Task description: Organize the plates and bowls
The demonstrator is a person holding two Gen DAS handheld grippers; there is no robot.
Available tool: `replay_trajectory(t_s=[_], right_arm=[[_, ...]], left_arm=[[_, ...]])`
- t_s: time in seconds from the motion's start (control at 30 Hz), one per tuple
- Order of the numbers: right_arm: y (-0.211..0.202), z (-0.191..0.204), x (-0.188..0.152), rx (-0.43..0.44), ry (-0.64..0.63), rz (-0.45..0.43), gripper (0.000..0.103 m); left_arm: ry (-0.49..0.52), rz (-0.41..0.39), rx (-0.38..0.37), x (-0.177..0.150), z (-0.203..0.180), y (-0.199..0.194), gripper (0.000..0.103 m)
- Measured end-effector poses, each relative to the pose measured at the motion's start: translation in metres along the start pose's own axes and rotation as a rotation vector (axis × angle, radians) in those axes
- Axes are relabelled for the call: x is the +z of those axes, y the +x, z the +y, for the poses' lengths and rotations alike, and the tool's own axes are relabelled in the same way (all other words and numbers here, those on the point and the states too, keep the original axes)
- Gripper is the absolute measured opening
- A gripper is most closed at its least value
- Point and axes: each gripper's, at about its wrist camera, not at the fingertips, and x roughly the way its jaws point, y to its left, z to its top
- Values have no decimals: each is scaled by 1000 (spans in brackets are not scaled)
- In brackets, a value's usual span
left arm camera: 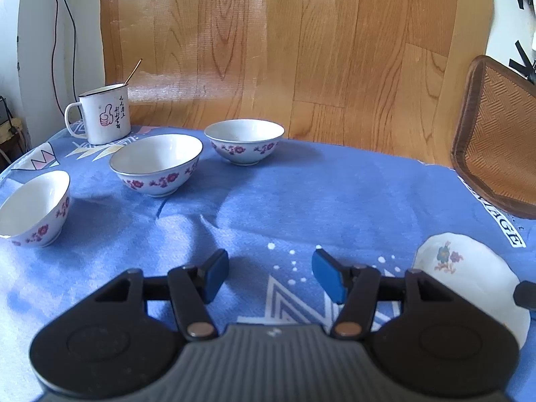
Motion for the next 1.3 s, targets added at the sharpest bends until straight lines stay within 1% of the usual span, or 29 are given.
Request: replay_trajectory(t_s=[0.43,0.5,0.6,0.63,0.7,0.77,0.87,0.97,1.03,1.1,1.13,1.2,1.23,1.27,1.3], right_arm=[[0,2,0,-8,-4,3,37],[1,2,0,-6,-6,4,38],[1,2,1,-6,-8,5,38],[1,2,1,-6,-7,5,38],[1,2,1,-4,-4,4,38],[2,2,1,-5,-4,4,38],[2,3,1,-10,-11,5,38],[2,3,1,-10,-10,5,38],[2,3,1,-10,-8,5,38],[2,3,2,-12,-9,5,38],[2,3,2,-12,-9,6,38],[3,4,2,-21,-16,8,37],[4,6,2,-25,-26,13,36],[6,8,1,-26,-40,28,19],[8,11,0,-37,-57,43,19]], left_arm=[[-17,-4,-47,0,2,-3,57],[-37,-9,-81,0,6,-5,57],[-111,-32,-194,0,18,-11,56],[-140,-36,-233,0,22,-12,53],[-185,-11,-295,-1,25,-10,53],[-191,24,-340,-1,20,-8,50],[-131,55,-349,1,2,-10,50],[-115,93,-381,8,-12,-11,50],[-111,131,-374,11,-19,-6,50],[-96,164,-350,12,-27,0,49],[-85,160,-337,11,-30,1,48],[-55,152,-316,7,-35,-1,41],[-46,156,-316,6,-39,-2,28],[-38,159,-319,3,-42,-3,17],[-33,153,-313,1,-45,-6,17]])
